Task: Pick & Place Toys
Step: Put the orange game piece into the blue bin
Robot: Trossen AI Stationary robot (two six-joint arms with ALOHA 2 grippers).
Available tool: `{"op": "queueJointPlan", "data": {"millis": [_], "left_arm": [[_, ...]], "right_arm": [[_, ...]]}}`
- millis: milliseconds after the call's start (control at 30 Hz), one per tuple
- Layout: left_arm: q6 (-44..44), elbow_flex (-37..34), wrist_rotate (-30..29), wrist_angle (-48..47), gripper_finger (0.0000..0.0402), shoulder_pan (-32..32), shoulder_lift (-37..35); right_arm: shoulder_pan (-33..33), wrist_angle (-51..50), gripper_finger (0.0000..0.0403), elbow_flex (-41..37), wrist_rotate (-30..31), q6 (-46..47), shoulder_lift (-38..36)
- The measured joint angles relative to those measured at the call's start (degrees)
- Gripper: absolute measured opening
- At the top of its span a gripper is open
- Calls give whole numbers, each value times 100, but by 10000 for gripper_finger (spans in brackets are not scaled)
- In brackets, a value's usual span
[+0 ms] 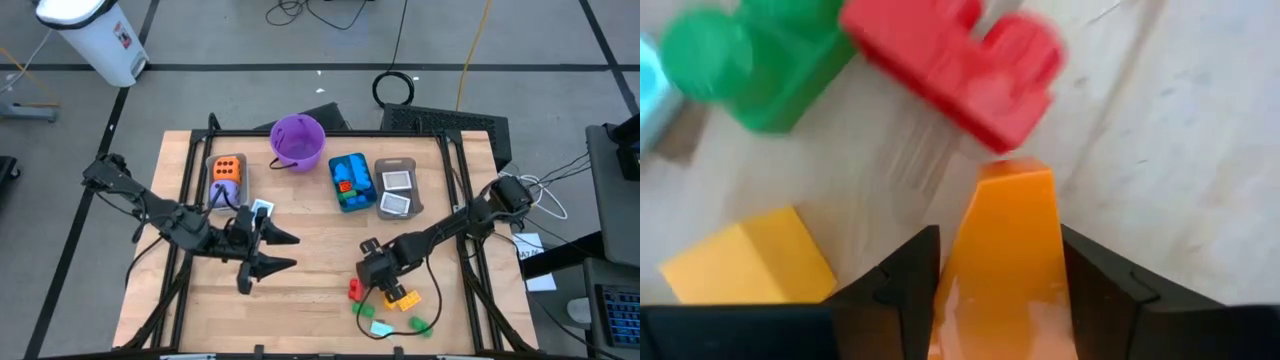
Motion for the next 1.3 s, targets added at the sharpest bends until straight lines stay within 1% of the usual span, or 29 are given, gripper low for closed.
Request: {"op": "queueJointPlan", "data": {"millis": [100, 333, 467, 633, 767, 833, 933, 1000, 1067, 1200, 1300], "left_arm": [[1, 0, 0, 0, 266, 48, -2], [55, 0, 2, 5, 266, 78, -2], [134, 0, 2, 9, 266, 82, -2], [149, 0, 2, 10, 266, 170, -2], [142, 0, 4, 11, 266, 264, -2], [130, 0, 7, 20, 266, 299, -2], [121, 0, 11, 19, 266, 330, -2], [124, 0, 11, 38, 266, 329, -2], [128, 0, 13, 49, 266, 329, -3], [127, 0, 19, 35, 266, 329, -6], [62, 0, 17, 22, 266, 329, -6]], "right_arm": [[-133, 18, 164, 0, 28, 127, -223], [-653, -22, 162, 0, 828, 665, -1195], [-1188, -17, 163, 0, 1199, 1116, -1809], [-2009, 135, 161, 0, 1207, 1228, -2207], [-2559, 495, 162, 0, 1173, 1126, -2144], [-2785, 812, 162, 8, 1078, 1030, -1974], [-3041, 842, 162, -7, 987, 984, -1760], [-3198, 1072, 162, 15, 853, 973, -1552], [-3297, 994, 162, -1, 742, 965, -1430], [-3387, 1155, 162, 4, 577, 913, -1103], [-3408, 1160, 162, 3, 573, 905, -938]]}}
